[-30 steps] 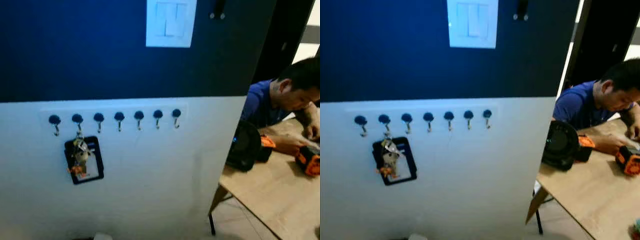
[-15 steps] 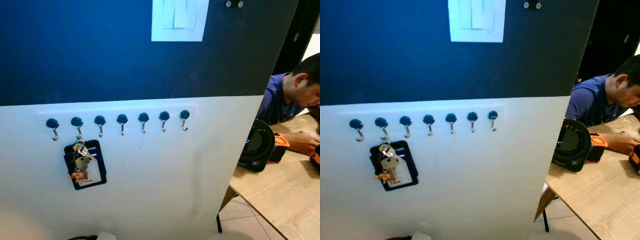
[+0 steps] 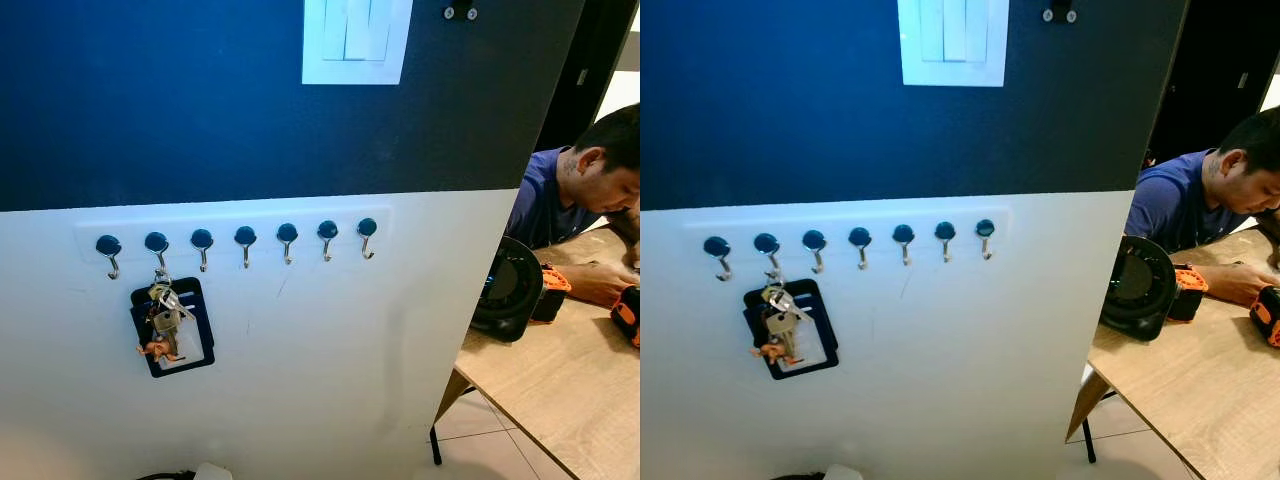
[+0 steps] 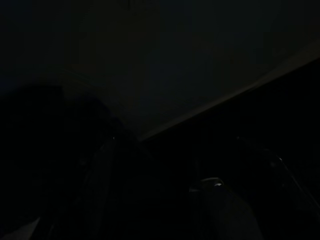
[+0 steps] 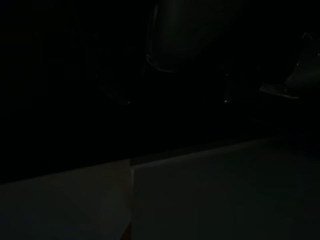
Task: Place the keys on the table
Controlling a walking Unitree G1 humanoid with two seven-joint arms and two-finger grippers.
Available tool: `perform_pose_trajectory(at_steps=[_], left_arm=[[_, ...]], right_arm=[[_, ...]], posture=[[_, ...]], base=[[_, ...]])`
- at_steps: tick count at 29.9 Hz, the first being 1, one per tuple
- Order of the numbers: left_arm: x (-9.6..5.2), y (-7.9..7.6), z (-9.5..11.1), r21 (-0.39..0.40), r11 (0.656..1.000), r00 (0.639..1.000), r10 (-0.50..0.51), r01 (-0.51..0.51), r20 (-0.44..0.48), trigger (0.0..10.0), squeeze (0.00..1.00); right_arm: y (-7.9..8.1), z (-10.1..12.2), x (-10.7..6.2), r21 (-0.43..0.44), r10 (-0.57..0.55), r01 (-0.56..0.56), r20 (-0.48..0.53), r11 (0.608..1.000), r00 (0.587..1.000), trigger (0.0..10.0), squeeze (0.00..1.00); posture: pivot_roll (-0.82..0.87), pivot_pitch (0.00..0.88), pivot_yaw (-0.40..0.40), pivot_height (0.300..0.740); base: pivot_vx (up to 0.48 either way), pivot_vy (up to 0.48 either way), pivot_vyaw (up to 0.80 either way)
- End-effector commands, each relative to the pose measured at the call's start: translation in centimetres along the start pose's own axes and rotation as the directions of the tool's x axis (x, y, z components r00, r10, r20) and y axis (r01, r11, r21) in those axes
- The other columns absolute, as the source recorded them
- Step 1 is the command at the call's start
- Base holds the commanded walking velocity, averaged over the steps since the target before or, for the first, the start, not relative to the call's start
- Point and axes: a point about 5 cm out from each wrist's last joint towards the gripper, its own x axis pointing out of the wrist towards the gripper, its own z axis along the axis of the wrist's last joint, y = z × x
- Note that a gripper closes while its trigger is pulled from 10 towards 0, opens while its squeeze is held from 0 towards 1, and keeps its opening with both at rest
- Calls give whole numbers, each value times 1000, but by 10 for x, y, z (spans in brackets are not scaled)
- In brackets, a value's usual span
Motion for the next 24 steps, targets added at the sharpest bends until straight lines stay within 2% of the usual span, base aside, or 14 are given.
perform_pose_trajectory(at_steps=[1,11,24], left_arm=[[0,0,-2,-4,1000,1000,-1,1,-18,10000,0],[0,0,-3,-3,1000,1000,-6,6,-26,10000,0],[0,1,-2,-10,1000,1000,-4,4,-23,10000,0]], right_arm=[[-1,-5,-2,26,-10,11,-15,1000,1000,10000,0],[-1,-5,-1,24,-11,12,-13,1000,1000,10000,0],[0,-4,-1,28,-10,10,-10,1000,1000,10000,0]], posture=[[70,21,-11,740],[68,16,-13,740],[69,17,-9,740]], base=[[0,0,0],[0,0,0],[-269,0,0]])
